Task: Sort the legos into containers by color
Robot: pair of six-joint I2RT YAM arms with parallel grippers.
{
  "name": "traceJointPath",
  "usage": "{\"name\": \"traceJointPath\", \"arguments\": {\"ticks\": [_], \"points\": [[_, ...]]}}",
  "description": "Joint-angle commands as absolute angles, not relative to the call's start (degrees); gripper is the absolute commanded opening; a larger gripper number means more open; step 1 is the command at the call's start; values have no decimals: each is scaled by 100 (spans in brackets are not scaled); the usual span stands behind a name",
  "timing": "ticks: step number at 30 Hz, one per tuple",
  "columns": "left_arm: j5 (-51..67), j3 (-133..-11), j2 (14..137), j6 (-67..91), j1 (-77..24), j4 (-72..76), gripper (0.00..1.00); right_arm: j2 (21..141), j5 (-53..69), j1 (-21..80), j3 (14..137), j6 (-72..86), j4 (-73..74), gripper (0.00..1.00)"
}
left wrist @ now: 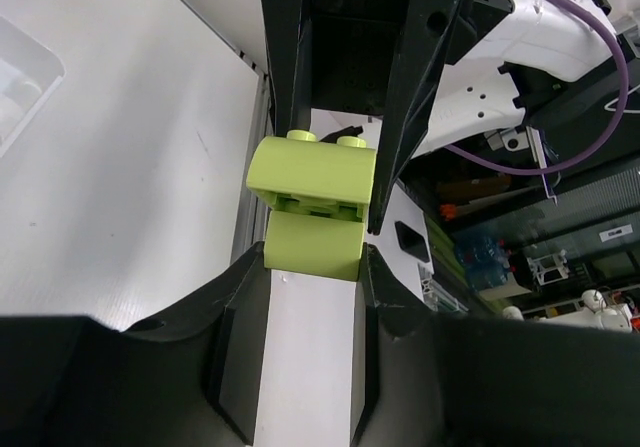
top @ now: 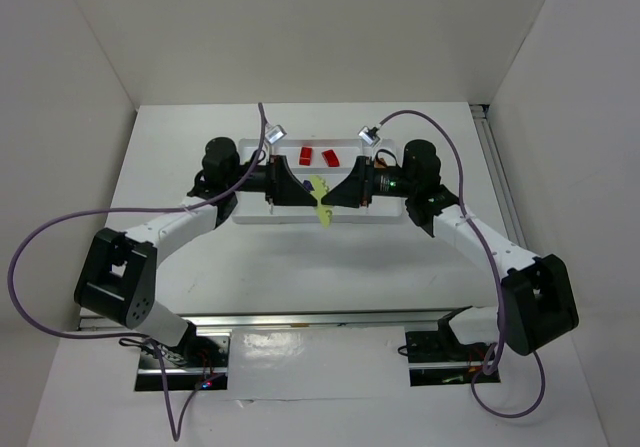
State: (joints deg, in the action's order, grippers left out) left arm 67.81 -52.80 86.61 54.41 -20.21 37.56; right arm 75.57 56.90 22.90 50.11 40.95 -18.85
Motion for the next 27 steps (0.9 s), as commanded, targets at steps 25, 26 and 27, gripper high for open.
{"name": "traceJointPath", "arguments": {"ticks": [25, 26, 27], "points": [[5434, -6178, 8851, 3474, -1318, 181, 0, 7699, 3536, 1872, 5537, 3156, 165, 19], [5153, -6266, 8764, 3280, -1423, -285, 0, 7699, 3020, 1872, 5537, 3086, 384, 19], [4524, -6328, 8702, 2939, -1502, -725, 0, 7630, 2675, 1872, 5624, 3033, 830, 19]]}}
